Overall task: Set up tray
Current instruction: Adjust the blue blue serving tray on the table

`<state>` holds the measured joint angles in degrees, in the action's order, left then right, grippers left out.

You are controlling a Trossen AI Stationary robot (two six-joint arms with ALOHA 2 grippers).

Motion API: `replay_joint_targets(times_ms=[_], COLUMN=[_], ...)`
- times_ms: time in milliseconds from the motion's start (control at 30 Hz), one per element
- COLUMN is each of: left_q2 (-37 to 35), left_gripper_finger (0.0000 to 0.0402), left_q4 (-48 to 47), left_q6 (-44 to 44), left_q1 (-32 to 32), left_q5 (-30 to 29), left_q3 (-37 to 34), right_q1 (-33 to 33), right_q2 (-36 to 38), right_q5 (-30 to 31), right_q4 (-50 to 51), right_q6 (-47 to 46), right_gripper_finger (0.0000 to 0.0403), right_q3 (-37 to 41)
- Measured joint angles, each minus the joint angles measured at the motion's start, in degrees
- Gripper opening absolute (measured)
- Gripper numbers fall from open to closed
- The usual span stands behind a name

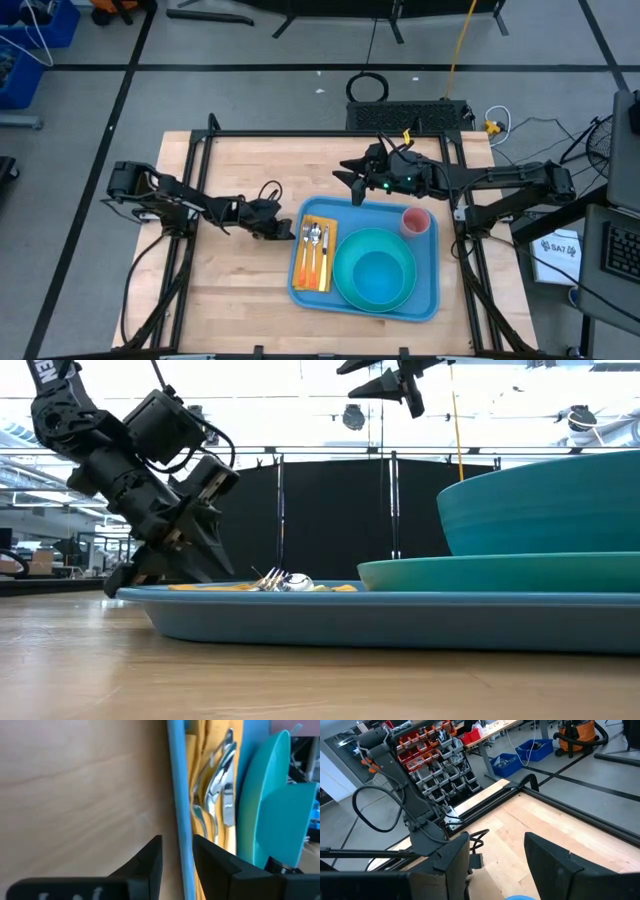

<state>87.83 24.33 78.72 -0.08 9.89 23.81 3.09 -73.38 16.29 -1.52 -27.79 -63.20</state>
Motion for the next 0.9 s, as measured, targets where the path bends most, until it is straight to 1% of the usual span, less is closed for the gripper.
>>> replay_joint_targets(times_ms=[200,333,433,500,600,633,667,800,900], left_q2=[3.6,5.2,5.38,5.43,5.45,5.45,5.47,5.49,5.49], left_gripper_finger=[0.0125,0.0122,0.0101,0.0075,0.0025,0.0016,0.0012,0.0018,0.0004], left_q4=[5.05,6.92,6.89,6.7,6.35,6.31,6.17,5.91,5.48], left_q6=[1.03,1.38,1.46,1.39,1.37,1.4,1.37,0.96,1.2], left_q1=[-0.02,-0.11,-0.11,-0.11,-0.11,-0.11,-0.13,-0.15,-0.13], left_q5=[2.1,2.71,2.4,1.97,1.77,1.52,0.97,0.31,0.27], left_q3=[0.11,0.28,0.26,0.24,0.21,0.17,0.17,0.13,0.13], right_q1=[0.0,0.0,0.0,0.0,0.0,0.0,0.0,0.0,0.0], right_q2=[0.0,0.0,0.0,0.0,0.0,0.0,0.0,0.0,0.0], right_q5=[0.03,0.02,0.02,0.04,0.04,0.04,0.05,0.09,0.09], right_q4=[0.0,0.0,0.0,0.0,0.01,0.0,0.0,0.0,0.02], right_q6=[0.0,-0.01,0.0,0.0,0.0,-0.01,0.0,0.0,0.0], right_gripper_finger=[0.018,0.018,0.018,0.018,0.018,0.018,0.018,0.018,0.018], right_q3=[0.0,0.0,0.0,0.0,0.0,0.0,0.0,0.0,0.0])
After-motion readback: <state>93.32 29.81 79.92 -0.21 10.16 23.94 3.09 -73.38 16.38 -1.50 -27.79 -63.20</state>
